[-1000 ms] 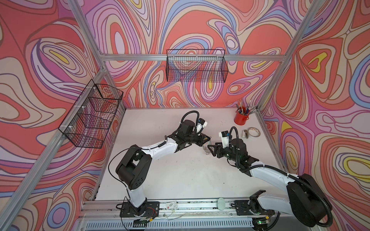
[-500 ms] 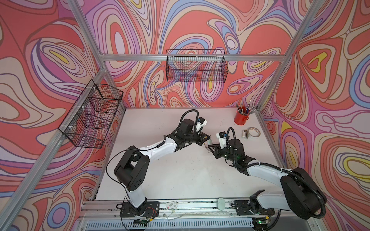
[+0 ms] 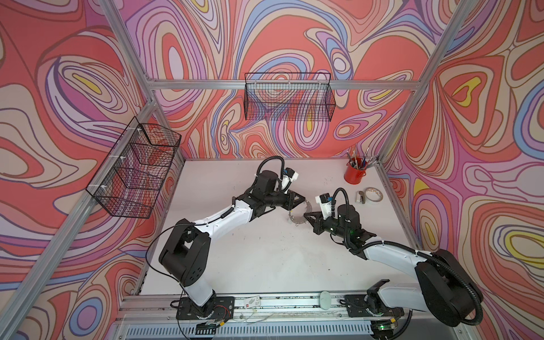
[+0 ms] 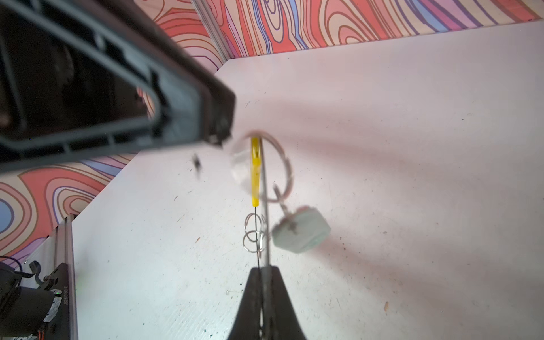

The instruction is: Put the keys on the keyring

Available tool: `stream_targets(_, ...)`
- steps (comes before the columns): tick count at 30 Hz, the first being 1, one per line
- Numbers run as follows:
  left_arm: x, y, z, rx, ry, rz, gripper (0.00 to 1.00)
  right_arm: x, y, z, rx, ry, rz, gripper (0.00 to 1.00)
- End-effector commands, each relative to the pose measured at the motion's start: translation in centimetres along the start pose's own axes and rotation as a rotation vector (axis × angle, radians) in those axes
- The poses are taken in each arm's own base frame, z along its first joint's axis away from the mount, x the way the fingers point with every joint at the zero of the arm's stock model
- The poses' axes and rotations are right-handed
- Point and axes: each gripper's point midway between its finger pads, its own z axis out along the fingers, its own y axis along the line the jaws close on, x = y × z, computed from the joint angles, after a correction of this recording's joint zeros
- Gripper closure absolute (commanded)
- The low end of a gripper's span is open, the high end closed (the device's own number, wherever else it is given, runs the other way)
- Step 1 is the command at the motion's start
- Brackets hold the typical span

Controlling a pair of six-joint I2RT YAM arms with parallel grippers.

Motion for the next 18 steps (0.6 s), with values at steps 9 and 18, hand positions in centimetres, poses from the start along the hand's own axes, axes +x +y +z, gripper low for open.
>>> stream_targets(9, 3.3, 1.6, -9.5, 0.178, 0.065, 0.288, 0.41, -1.6, 5.6, -0.6, -0.315, -0.021, -0.049, 1.0)
stream_targets(18, 6.7, -0.9, -6.8, 0.346, 0.238, 0.39, 0.38, -1.5, 6.3, -0.9, -0.36, -0.016, -0.042, 1.0)
